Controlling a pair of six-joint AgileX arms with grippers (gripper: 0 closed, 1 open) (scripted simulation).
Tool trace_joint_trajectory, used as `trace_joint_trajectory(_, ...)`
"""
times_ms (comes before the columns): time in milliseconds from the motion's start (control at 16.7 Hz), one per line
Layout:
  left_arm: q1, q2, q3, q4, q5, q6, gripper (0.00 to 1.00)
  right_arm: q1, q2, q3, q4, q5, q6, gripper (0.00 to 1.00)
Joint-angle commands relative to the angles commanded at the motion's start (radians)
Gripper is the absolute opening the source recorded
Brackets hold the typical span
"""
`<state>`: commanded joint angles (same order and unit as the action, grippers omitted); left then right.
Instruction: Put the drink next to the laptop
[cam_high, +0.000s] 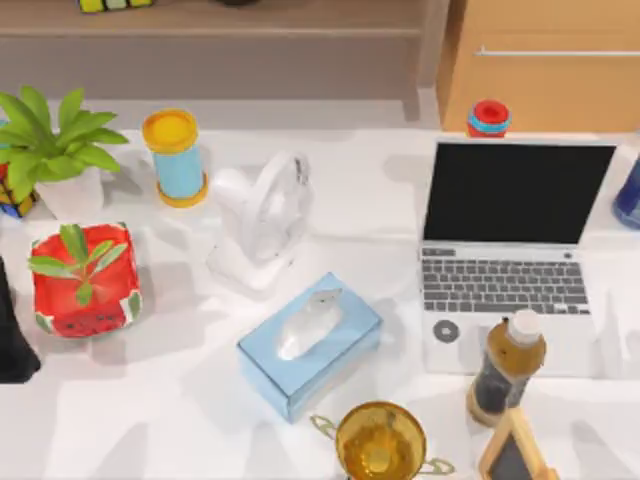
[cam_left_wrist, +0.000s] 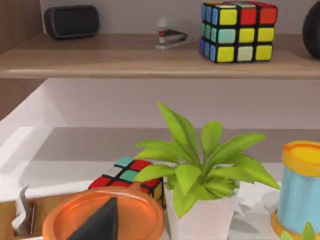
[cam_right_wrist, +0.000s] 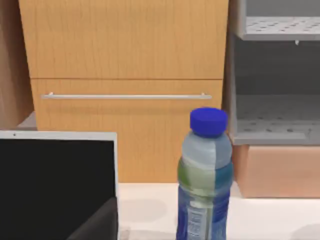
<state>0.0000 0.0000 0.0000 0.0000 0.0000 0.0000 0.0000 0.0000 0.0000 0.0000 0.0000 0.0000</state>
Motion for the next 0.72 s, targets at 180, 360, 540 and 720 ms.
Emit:
trace_joint_trajectory(180,0.0,0.0,0.0,0.0,0.0,0.0,1.0,-0.009,0.012,0.002,0.011,-0.008,-0.002,1.0)
trace_joint_trajectory(360,0.0,0.0,0.0,0.0,0.0,0.0,1.0,-0.074,0.108,0.017,0.1,-0.07,-0.017,1.0)
trace_joint_trajectory(540,0.0,0.0,0.0,0.0,0.0,0.0,1.0,-0.185,0.297,0.043,0.261,-0.173,-0.043,1.0)
trace_joint_trajectory(720,0.0,0.0,0.0,0.0,0.0,0.0,1.0,-0.321,0.578,0.075,0.463,-0.301,-0.074,1.0)
